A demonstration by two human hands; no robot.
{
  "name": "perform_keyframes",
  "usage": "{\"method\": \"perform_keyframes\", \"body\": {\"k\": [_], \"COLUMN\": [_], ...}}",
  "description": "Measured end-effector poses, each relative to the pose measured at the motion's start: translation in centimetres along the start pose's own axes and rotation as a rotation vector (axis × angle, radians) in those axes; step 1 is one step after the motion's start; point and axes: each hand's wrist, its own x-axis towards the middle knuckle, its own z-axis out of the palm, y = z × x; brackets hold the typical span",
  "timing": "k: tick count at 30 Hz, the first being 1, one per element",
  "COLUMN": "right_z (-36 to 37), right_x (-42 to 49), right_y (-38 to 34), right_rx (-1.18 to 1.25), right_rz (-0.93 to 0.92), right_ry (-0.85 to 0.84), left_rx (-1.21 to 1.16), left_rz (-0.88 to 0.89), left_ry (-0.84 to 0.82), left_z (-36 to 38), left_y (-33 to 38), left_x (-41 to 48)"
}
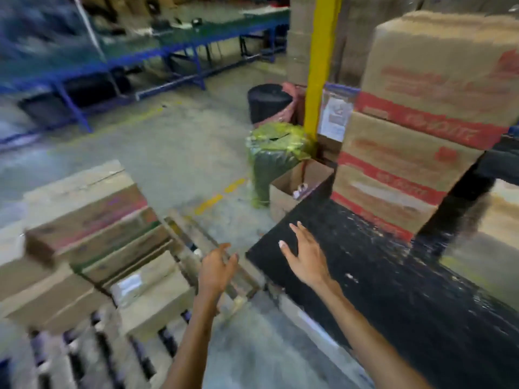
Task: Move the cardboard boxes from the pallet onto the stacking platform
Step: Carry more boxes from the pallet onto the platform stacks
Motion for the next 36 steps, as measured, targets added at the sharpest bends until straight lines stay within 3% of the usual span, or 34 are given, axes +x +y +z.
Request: {"method": "perform_keyframes", "body": {"k": [5,9,16,23,30,36], "right_z": [15.0,23.5,33.5,46.8,67.8,85.5], "right_x": [0.0,-0.9,0.6,8.7,19.2,25.4], "right_y": [-11.7,-18.7,-24.6,-22.2,-12.4,-0.3], "right_rx": [0.015,-0.027,-0.092,-0.201,-0.224,-0.069], "right_rz": [-0.2,-0.221,-0.159,0.016,0.18,0.368], "right_ry": [-0.298,-0.499,-0.657,-0.774,-0.879,-0.711], "left_rx": [-0.047,-0.127,-0.183,-0.25,-0.324,-0.383], "left_rz": [-0.253,-0.411,-0.608,-0.761,-0.925,-1.028], "left_ry": [0.168,0.248,0.25,0.142,0.052,0.079], "left_z": [-11.6,-16.5,-18.4,-16.3,-8.4,3.0], "left_y": [-16.5,-26.0,-35.2,-45.4,-62.1,-78.7], "left_x": [-4.4,-8.0,-7.9,2.0,16.8,26.5]}}
